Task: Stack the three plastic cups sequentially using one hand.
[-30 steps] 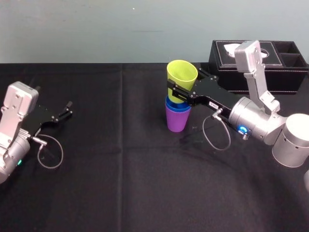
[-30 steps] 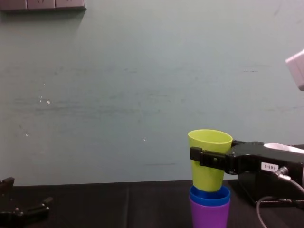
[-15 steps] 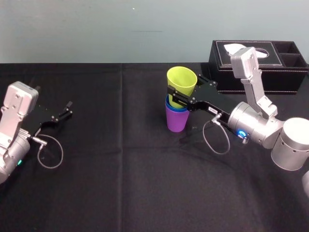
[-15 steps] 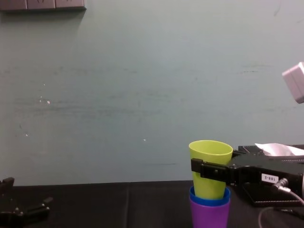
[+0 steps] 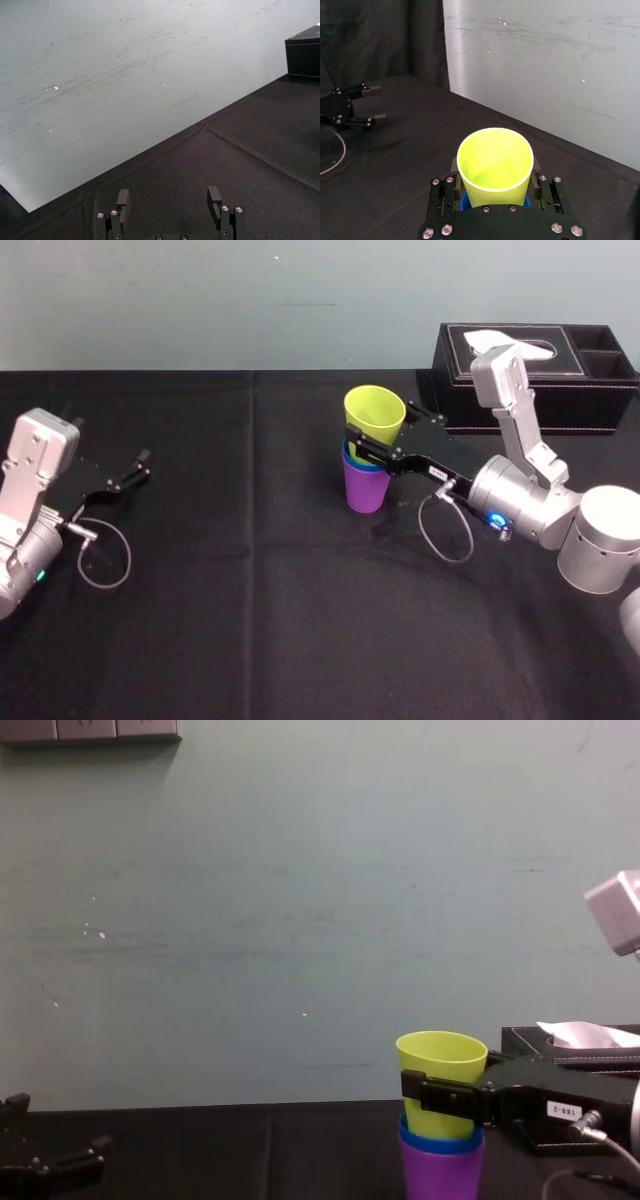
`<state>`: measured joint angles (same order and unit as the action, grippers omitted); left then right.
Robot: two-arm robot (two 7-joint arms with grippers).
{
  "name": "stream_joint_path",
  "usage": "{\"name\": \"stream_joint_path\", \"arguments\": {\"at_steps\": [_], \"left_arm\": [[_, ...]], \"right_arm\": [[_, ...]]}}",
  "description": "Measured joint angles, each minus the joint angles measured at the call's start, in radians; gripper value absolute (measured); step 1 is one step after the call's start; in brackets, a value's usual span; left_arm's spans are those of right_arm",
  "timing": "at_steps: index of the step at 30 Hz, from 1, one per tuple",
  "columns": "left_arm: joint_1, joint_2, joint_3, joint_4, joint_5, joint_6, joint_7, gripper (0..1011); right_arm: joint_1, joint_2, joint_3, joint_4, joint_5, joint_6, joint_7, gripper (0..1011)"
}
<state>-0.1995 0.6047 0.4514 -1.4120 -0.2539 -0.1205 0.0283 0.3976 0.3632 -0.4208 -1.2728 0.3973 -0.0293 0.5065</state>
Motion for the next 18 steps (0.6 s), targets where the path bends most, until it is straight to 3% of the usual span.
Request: {"name": "stream_joint_path", "arguments": {"at_steps": [18], "left_arm": [[0.000,0.000,0.000,0.000,0.000,0.000,0.000,1011]], "right_arm": [[0.002,-0.014,-0.003,0.026,-0.004,0.000,0.005,736]]}}
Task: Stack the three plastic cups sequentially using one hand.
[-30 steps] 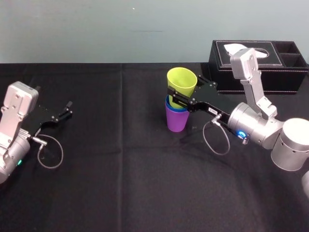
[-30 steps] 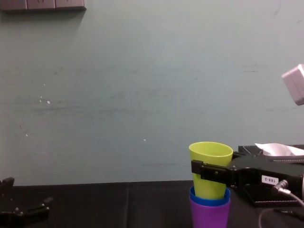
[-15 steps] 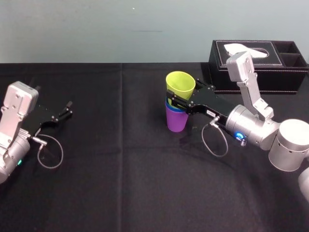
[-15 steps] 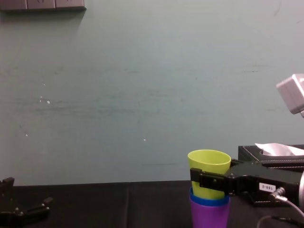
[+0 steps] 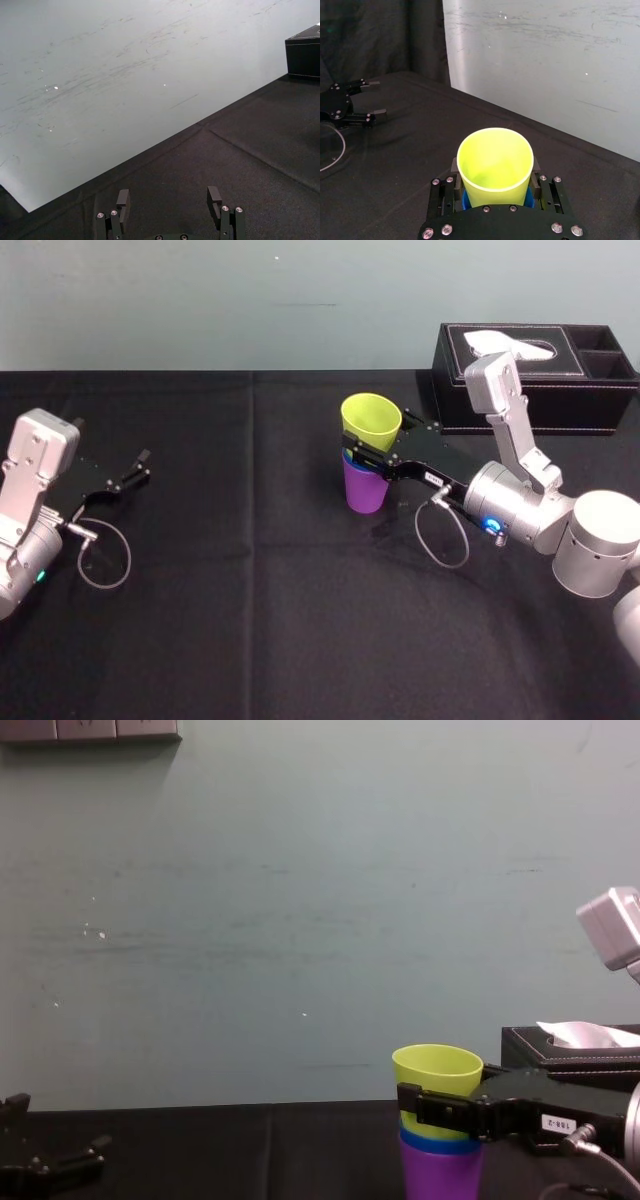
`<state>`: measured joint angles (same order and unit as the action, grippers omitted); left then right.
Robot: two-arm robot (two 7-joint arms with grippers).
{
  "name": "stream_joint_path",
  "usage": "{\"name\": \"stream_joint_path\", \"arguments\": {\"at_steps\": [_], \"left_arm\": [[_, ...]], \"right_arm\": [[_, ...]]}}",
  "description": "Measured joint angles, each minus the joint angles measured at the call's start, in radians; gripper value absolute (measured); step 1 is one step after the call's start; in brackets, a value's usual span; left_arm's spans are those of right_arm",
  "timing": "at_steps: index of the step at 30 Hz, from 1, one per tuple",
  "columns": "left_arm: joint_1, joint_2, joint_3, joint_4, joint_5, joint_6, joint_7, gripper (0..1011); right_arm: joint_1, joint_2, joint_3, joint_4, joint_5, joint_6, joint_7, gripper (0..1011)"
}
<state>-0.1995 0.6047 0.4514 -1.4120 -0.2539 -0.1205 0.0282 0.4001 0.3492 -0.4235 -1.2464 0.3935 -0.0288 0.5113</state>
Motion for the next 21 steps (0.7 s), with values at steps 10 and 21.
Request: {"name": "stream_joint_path", "arguments": {"at_steps": [10,21], "left_arm": [[0.000,0.000,0.000,0.000,0.000,0.000,0.000,1011],[0.000,0.000,0.000,0.000,0.000,0.000,0.000,1011]], "right_arm": [[-0.001,0.001,0.001,0.000,0.000,0.001,0.000,752],[-0.001,0.001,0.001,0.000,0.001,0.001,-0.001,1002]]}}
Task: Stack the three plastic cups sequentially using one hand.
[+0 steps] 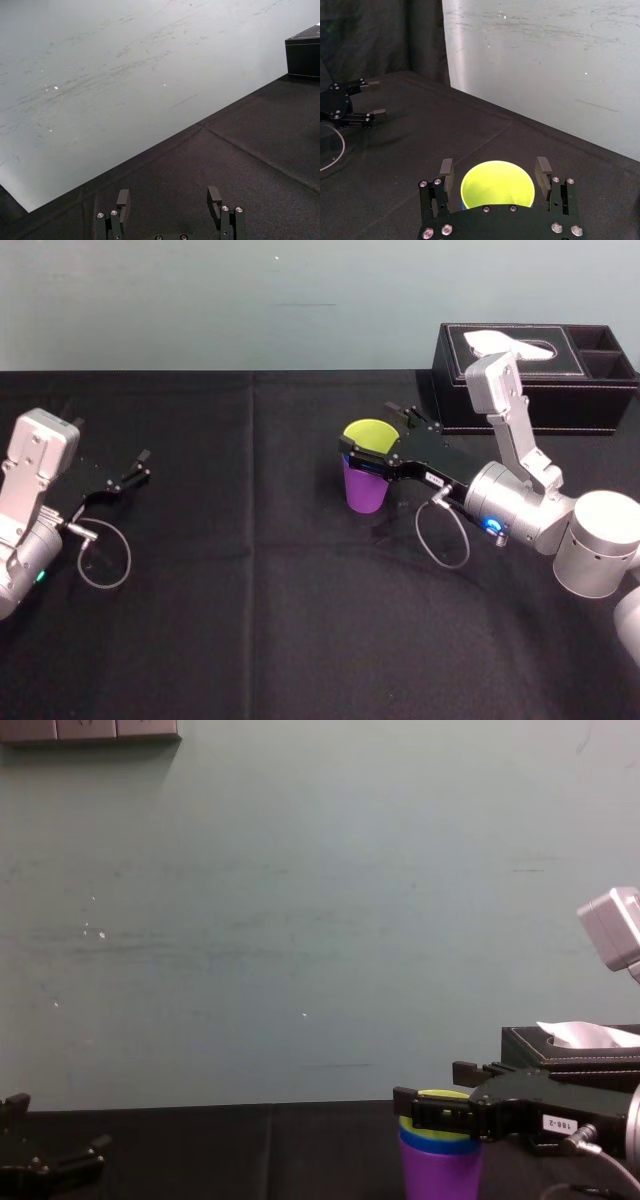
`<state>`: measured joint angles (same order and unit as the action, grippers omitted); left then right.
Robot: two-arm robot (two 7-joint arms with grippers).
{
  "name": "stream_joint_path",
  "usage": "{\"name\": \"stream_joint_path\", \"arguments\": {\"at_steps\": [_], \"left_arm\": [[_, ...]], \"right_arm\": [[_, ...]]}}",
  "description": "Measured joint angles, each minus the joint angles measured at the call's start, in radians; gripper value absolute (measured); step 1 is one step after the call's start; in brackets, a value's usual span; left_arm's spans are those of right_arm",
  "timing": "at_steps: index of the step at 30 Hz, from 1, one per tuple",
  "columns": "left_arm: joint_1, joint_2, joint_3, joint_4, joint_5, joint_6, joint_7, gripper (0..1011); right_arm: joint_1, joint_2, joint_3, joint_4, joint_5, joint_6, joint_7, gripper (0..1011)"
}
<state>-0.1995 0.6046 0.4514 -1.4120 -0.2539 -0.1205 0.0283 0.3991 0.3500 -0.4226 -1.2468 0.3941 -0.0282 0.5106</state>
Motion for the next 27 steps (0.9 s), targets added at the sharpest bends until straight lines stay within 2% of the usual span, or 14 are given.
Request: {"name": "stream_joint_path", "arguments": {"at_steps": [9,18,23,27], "left_arm": [[0.000,0.000,0.000,0.000,0.000,0.000,0.000,1011],[0.000,0.000,0.000,0.000,0.000,0.000,0.000,1011],[0.000,0.000,0.000,0.000,0.000,0.000,0.000,1011],[0.000,0.000,0.000,0.000,0.000,0.000,0.000,1012]], "right_arm": [[0.000,0.000,0.000,-0.001,0.001,0.000,0.000,1003],[-0.039,0.003,0.030,-0.046,0.019,-0.010,-0.027,1003],[-0.076,-0.001,0.048,-0.109,0.011,0.008,-0.092,1003],[-0.113,-0.011,0.078,-0.164,-0.022,0.027,-0.185,1002]]}}
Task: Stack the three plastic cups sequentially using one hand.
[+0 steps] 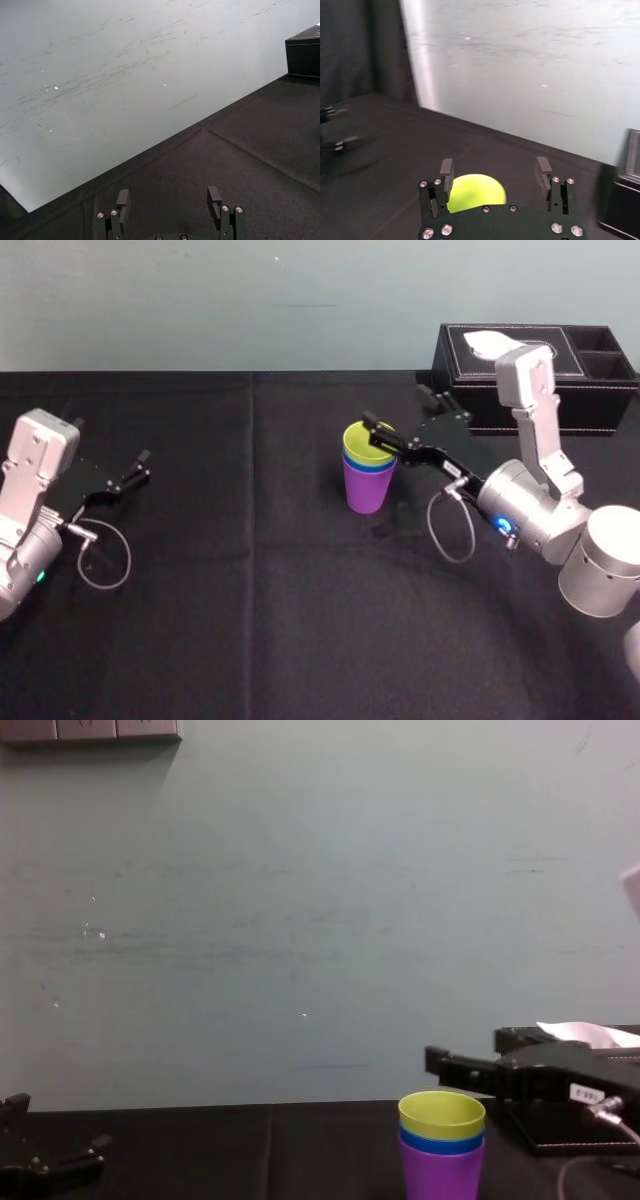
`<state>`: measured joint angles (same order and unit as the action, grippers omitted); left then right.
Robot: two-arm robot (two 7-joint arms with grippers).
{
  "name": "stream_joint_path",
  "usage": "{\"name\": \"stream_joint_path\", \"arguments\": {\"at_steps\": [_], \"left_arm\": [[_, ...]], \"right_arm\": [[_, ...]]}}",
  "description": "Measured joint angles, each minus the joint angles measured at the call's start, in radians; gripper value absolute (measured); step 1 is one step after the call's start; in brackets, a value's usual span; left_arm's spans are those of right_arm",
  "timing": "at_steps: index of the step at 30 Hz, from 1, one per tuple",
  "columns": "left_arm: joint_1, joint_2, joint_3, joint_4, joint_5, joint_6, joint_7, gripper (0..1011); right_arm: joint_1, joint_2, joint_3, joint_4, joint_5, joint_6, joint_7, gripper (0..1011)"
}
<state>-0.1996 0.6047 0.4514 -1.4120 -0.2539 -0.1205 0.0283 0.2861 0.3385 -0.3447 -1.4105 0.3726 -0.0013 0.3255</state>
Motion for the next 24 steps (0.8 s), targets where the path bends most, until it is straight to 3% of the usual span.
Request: {"name": "stream_joint_path", "arguments": {"at_steps": [11,17,24], "left_arm": [[0.000,0.000,0.000,0.000,0.000,0.000,0.000,1011],[0.000,0.000,0.000,0.000,0.000,0.000,0.000,1011],[0.000,0.000,0.000,0.000,0.000,0.000,0.000,1011]], "right_arm": [[-0.067,-0.045,0.063,-0.059,-0.089,0.036,-0.200,1003],[-0.059,-0.073,0.066,-0.012,-0.173,0.068,-0.293,1003],[-0.038,-0.092,0.054,0.050,-0.229,0.095,-0.315,1003]]}}
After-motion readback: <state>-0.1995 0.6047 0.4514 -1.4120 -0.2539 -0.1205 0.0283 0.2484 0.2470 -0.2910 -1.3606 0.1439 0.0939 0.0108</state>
